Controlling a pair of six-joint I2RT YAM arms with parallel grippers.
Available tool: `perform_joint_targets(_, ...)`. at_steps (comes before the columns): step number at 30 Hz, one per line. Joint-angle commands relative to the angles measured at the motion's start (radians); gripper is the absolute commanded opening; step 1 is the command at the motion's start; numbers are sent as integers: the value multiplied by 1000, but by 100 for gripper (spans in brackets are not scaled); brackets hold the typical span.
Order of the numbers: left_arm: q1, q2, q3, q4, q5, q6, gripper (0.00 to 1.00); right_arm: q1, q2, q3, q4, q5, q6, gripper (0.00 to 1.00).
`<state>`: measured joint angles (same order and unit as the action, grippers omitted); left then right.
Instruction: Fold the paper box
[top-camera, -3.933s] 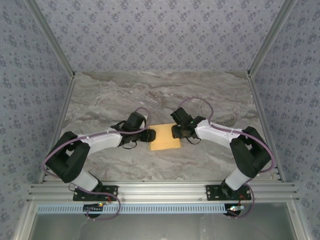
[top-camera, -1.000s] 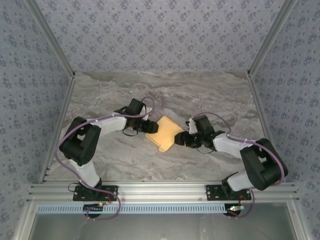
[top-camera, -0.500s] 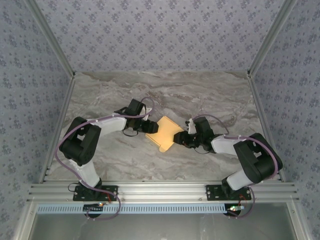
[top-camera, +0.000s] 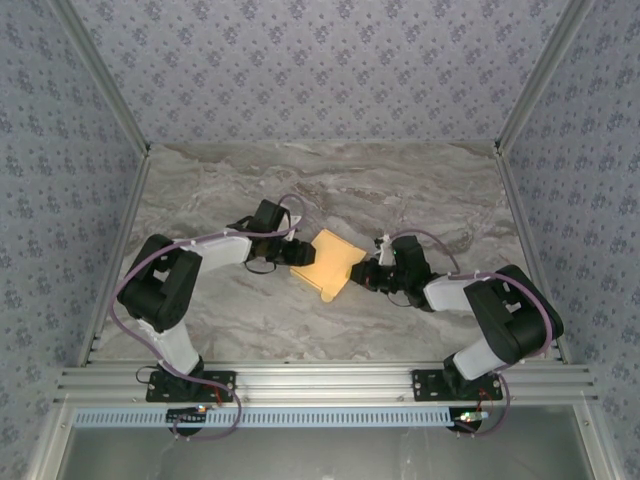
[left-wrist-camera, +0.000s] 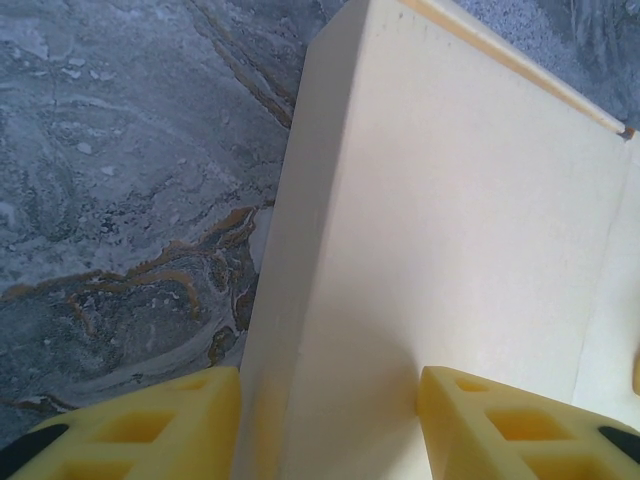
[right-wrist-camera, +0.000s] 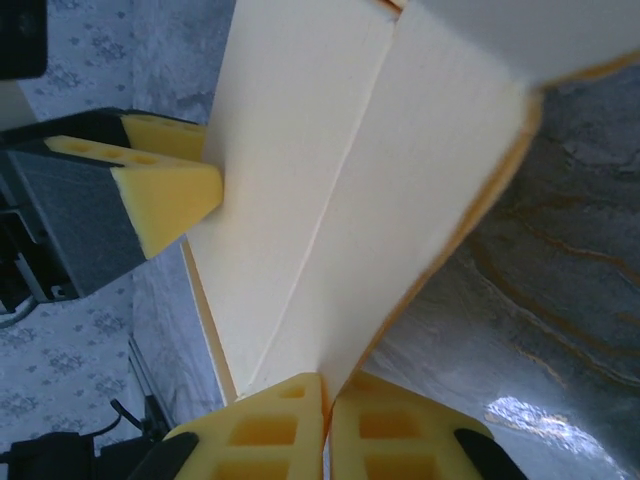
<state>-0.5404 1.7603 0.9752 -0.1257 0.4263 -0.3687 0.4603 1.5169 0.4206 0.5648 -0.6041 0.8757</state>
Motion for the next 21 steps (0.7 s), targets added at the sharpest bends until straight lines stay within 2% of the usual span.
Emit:
perform_joint_targets(1, 8, 11, -28, 0, 33, -25, 50, -2, -7, -11, 95, -19, 20, 5)
perform_joint_targets(9, 27, 16, -39, 29, 110, -47, 51, -4, -79, 1, 75, -19, 14, 0)
perform_joint_targets(21, 27, 25, -38, 77, 203, -83, 48, -31, -150, 13, -33, 0, -9, 0)
